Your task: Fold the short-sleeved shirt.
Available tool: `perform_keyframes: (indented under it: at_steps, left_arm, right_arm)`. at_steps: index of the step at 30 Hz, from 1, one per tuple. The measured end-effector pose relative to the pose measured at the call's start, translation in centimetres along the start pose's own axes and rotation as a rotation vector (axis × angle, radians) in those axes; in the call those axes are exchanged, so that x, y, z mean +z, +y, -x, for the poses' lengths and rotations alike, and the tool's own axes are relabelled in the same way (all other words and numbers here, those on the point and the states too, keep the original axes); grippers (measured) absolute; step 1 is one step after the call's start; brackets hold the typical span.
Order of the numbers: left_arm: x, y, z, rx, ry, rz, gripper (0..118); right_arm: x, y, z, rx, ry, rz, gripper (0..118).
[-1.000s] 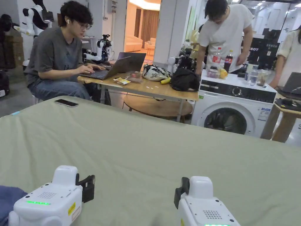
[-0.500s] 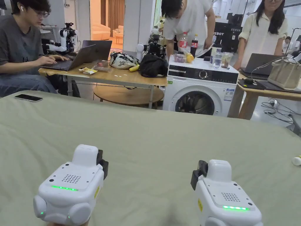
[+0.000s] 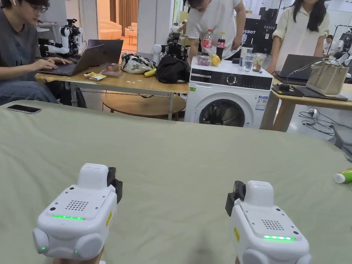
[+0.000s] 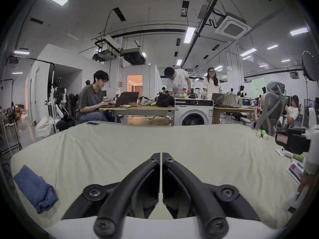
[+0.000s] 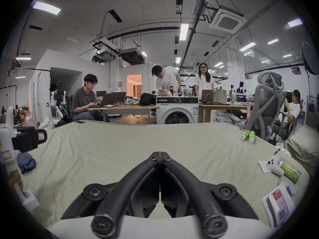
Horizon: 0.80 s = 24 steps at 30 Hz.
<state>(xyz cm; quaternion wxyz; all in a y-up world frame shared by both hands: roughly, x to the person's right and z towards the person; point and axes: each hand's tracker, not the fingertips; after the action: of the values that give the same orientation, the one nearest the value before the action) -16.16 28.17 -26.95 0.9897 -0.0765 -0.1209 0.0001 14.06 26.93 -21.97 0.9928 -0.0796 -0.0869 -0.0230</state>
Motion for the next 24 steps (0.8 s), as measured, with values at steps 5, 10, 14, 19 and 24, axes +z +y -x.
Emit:
perform_keyframes:
  at_steps: [5, 10, 14, 19, 24]
  left_arm:
    - [-0.7, -0.5, 0.3, -0.001, 0.016, 0.027, 0]
    - [-1.1, -0.2, 0.8, 0.019, 0.008, 0.047, 0]
    - [-0.7, 0.1, 0.5, -0.015, 0.019, 0.027, 0]
    - [-0.2, 0.6, 0.4, -0.034, 0.030, -0.003, 0]
    - [0.1, 1.1, 0.9, -0.030, 0.041, -0.010, 1]
  right_arm:
    - [-0.1, -0.1, 0.1, -0.008, -0.014, -0.008, 0]
    - [-0.2, 0.0, 0.3, 0.008, -0.028, -0.013, 0]
    - [-0.2, 0.1, 0.3, 0.011, -0.031, -0.027, 0]
    - [0.2, 0.8, 0.3, 0.005, -0.038, -0.056, 0]
    - [0.5, 1.2, -0.1, 0.000, -0.049, -0.071, 0]
